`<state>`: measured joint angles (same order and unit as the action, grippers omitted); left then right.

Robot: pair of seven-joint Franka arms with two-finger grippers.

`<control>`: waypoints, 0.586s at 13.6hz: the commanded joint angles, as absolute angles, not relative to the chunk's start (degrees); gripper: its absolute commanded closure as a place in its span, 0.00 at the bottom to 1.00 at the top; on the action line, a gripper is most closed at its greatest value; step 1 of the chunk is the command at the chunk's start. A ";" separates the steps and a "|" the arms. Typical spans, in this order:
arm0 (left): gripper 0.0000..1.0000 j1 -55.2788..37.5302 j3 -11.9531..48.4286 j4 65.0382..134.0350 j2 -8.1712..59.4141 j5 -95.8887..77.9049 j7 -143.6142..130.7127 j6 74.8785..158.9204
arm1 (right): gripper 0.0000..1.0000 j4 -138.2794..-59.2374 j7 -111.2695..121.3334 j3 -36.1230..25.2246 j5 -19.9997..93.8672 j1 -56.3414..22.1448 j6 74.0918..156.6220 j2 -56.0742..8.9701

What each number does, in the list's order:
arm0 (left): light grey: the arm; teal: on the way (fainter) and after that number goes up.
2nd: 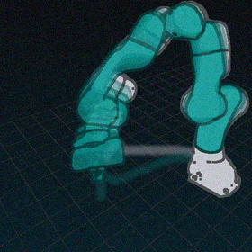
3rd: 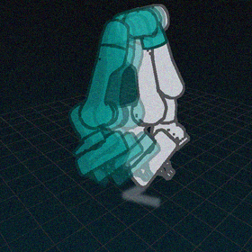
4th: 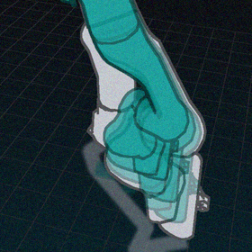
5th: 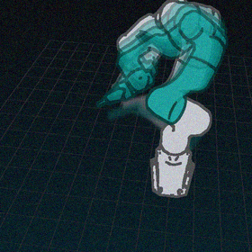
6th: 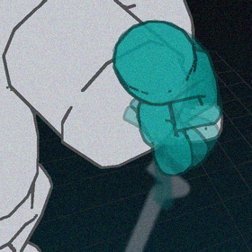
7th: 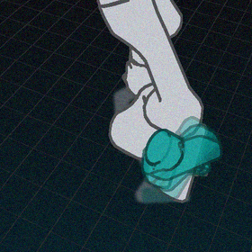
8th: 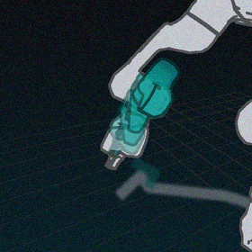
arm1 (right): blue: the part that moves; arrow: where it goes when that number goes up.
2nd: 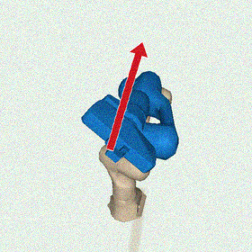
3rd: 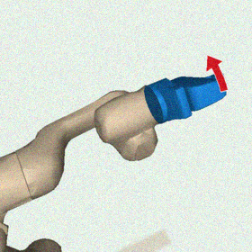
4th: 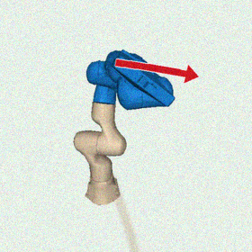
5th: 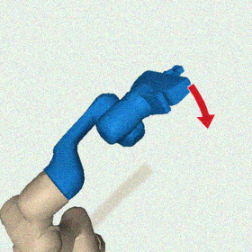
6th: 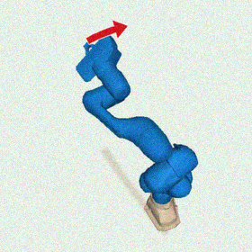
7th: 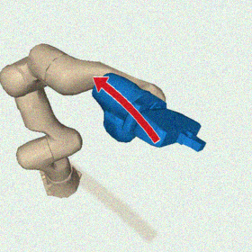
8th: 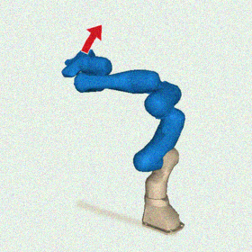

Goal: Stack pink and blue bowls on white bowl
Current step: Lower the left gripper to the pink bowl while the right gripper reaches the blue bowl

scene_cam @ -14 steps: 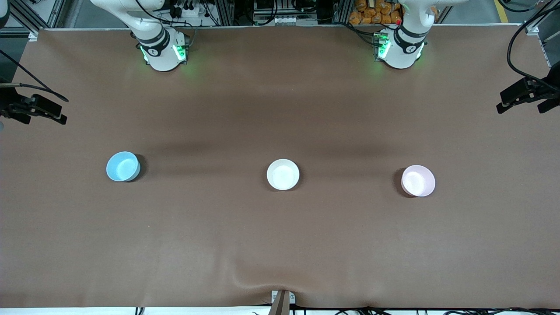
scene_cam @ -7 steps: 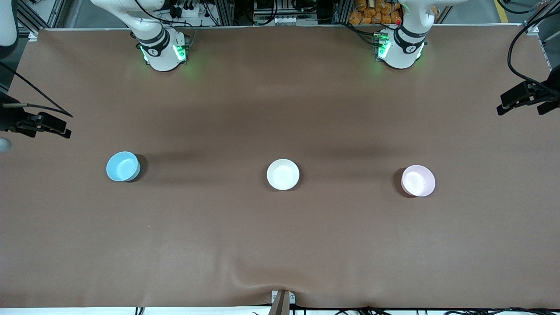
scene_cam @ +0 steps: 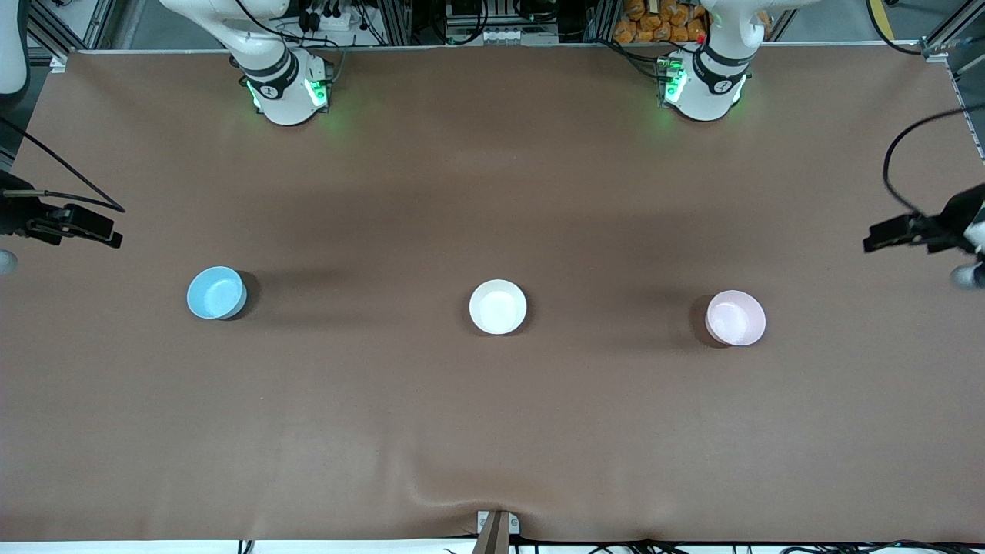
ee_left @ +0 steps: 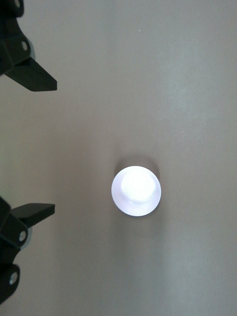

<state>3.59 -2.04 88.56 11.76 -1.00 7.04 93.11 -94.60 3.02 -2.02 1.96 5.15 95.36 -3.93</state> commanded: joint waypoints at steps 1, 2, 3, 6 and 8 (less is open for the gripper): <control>0.00 3.25 -1.93 87.10 18.26 -1.41 10.53 96.66 | 0.00 -97.19 2.90 -1.41 1.41 5.80 98.95 -5.36; 0.00 3.69 -1.93 87.19 20.20 -1.84 11.94 99.12 | 0.00 -98.86 2.99 -1.49 1.41 5.89 100.79 -5.71; 0.00 3.87 -1.85 87.36 21.78 -2.37 14.22 101.66 | 0.00 -100.97 2.99 -1.49 1.41 5.98 102.72 -5.80; 0.00 3.52 -1.76 87.63 26.70 -2.63 15.64 105.46 | 0.00 -105.10 4.30 -1.49 1.41 6.86 107.56 -5.80; 0.00 3.43 -1.58 87.80 29.78 -2.64 16.52 108.27 | 0.00 -107.65 6.06 -1.49 1.41 7.90 111.08 -5.89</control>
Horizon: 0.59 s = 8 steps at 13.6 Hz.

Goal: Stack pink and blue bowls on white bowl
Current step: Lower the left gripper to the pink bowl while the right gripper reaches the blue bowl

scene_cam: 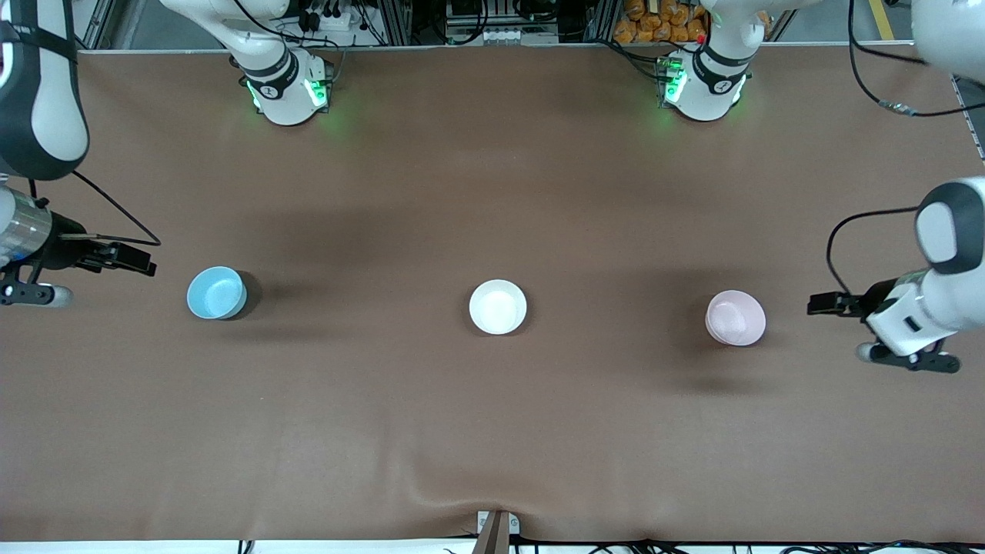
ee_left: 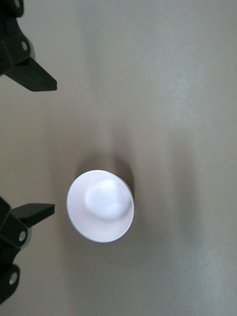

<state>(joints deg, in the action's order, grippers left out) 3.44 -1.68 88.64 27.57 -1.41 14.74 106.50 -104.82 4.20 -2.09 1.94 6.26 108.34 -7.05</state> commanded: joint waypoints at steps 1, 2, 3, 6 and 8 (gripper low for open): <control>0.00 3.51 -1.41 87.80 31.62 -2.72 16.52 110.11 | 0.00 -108.97 6.76 -1.49 1.41 8.08 112.66 -5.89; 0.00 3.43 -1.41 87.98 33.12 -3.94 16.52 112.30 | 0.00 -109.59 7.29 -1.49 1.41 8.35 113.72 -5.80; 0.00 3.08 -1.41 88.07 34.44 -4.48 16.61 113.63 | 0.00 -109.86 7.29 -1.49 1.41 8.35 114.17 -5.89; 0.00 2.72 -0.62 89.99 35.86 -4.75 16.61 115.04 | 0.00 -109.95 7.29 -1.49 1.41 8.35 114.35 -5.80; 0.00 3.25 -0.44 93.50 35.33 -4.75 16.87 117.24 | 0.00 -109.86 7.47 -1.49 1.41 8.53 114.34 -5.89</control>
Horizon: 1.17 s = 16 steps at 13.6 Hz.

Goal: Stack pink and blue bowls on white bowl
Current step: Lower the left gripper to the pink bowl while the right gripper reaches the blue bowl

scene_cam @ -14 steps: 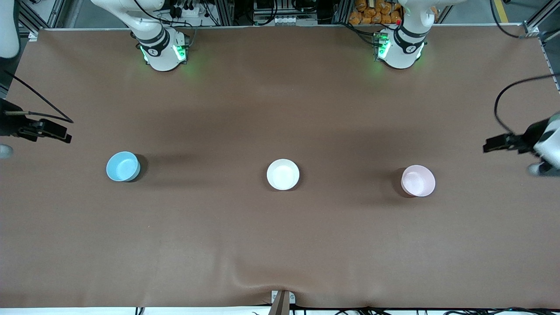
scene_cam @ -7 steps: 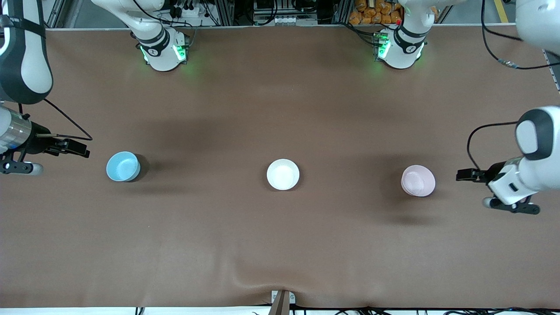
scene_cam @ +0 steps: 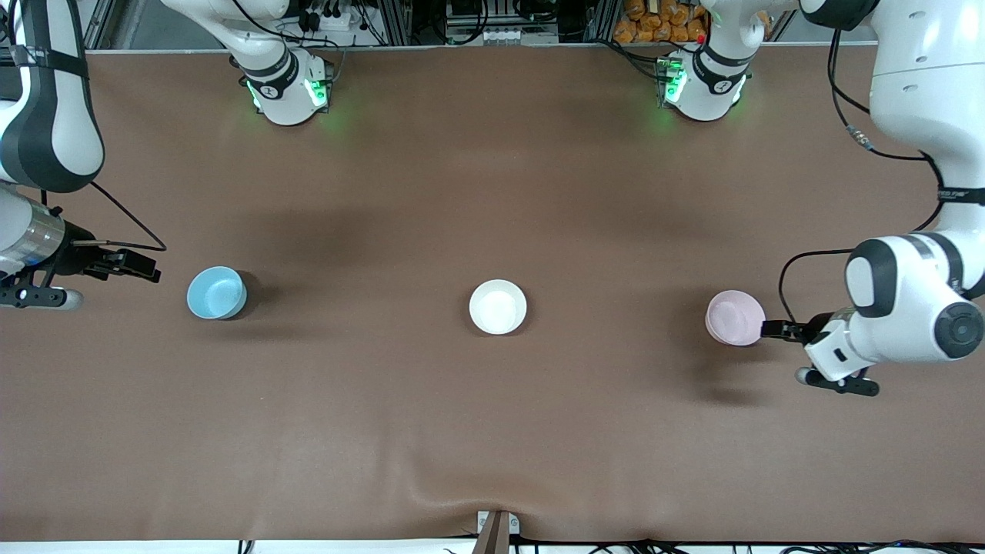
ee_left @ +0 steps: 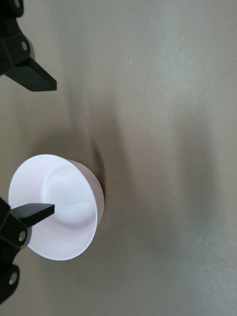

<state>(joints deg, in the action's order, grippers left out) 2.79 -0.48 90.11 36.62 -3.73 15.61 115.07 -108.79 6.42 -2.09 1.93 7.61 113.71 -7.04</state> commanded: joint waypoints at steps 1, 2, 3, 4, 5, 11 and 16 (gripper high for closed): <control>0.00 3.25 -0.44 94.21 35.33 -4.75 18.09 117.86 | 0.00 -109.86 7.56 -1.41 1.41 8.35 114.35 -5.89; 0.00 3.43 -0.44 94.83 35.33 -4.75 18.89 118.30 | 0.00 -109.86 7.56 -1.49 1.41 8.35 114.26 -5.98; 0.05 3.43 -0.44 95.36 35.33 -4.75 18.98 118.56 | 0.00 -109.86 7.65 -1.49 1.41 8.52 114.17 -6.41; 0.11 3.43 -0.53 95.62 35.33 -4.75 18.98 118.56 | 0.00 -109.78 7.73 -1.49 1.32 8.96 114.26 -6.85; 0.19 3.51 -0.44 96.67 35.33 -4.75 18.98 118.65 | 0.00 -109.69 7.73 -1.49 1.23 8.96 114.52 -7.55; 0.87 3.43 -0.44 98.09 35.16 -4.75 18.99 119.97 | 0.00 -109.60 8.87 -1.49 -1.93 11.59 121.63 -14.57; 1.00 2.64 1.56 96.51 34.46 -4.83 16.97 119.45 | 0.00 -109.60 11.60 -1.41 -1.50 14.41 124.19 -20.56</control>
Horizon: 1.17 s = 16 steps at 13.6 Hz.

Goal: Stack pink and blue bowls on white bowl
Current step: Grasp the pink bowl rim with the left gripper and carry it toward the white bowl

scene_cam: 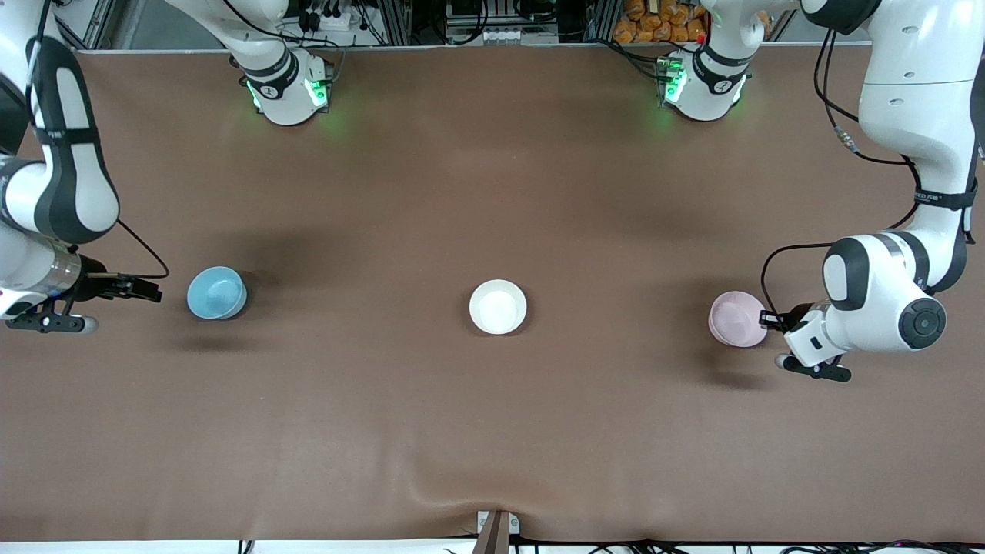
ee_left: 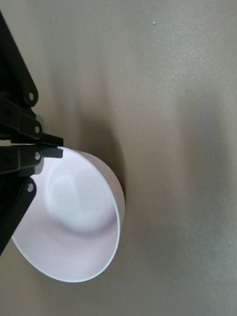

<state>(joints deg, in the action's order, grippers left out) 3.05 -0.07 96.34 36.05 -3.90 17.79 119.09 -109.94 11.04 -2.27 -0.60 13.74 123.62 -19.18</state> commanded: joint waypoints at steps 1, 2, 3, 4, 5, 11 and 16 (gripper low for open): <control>1.00 2.72 3.41 95.20 34.11 -4.83 14.70 118.66 | 0.00 -109.60 11.51 -1.41 -1.23 14.33 124.54 -21.70; 1.00 2.55 4.82 93.01 34.01 -4.83 12.33 116.22 | 0.00 -109.60 11.51 -1.32 -1.23 14.33 125.93 -23.01; 1.00 2.64 6.66 90.38 34.19 -4.92 9.96 113.23 | 0.00 -109.69 11.43 -1.32 -1.14 14.41 126.82 -24.16; 1.00 2.46 8.16 88.61 34.19 -6.58 7.50 111.72 | 0.00 -109.95 11.34 -1.32 -0.71 14.50 126.74 -24.69; 1.00 2.37 9.65 87.38 34.10 -8.07 5.56 110.66 | 0.00 -110.39 11.25 -1.32 0.08 14.50 126.65 -25.31; 1.00 -4.19 16.17 83.59 34.19 -8.88 -15.70 109.34 | 0.00 -112.85 11.60 -1.23 1.58 14.15 126.74 -27.77; 1.00 -12.72 16.08 81.04 35.68 -9.05 -27.66 110.74 | 0.97 -113.38 11.60 -1.23 1.67 14.41 126.56 -28.56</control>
<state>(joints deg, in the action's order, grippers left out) -10.14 16.60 83.22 34.34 -8.24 -24.07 110.64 -112.54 11.03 -1.53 0.83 13.78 125.91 -29.04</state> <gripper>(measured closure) 0.978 0.291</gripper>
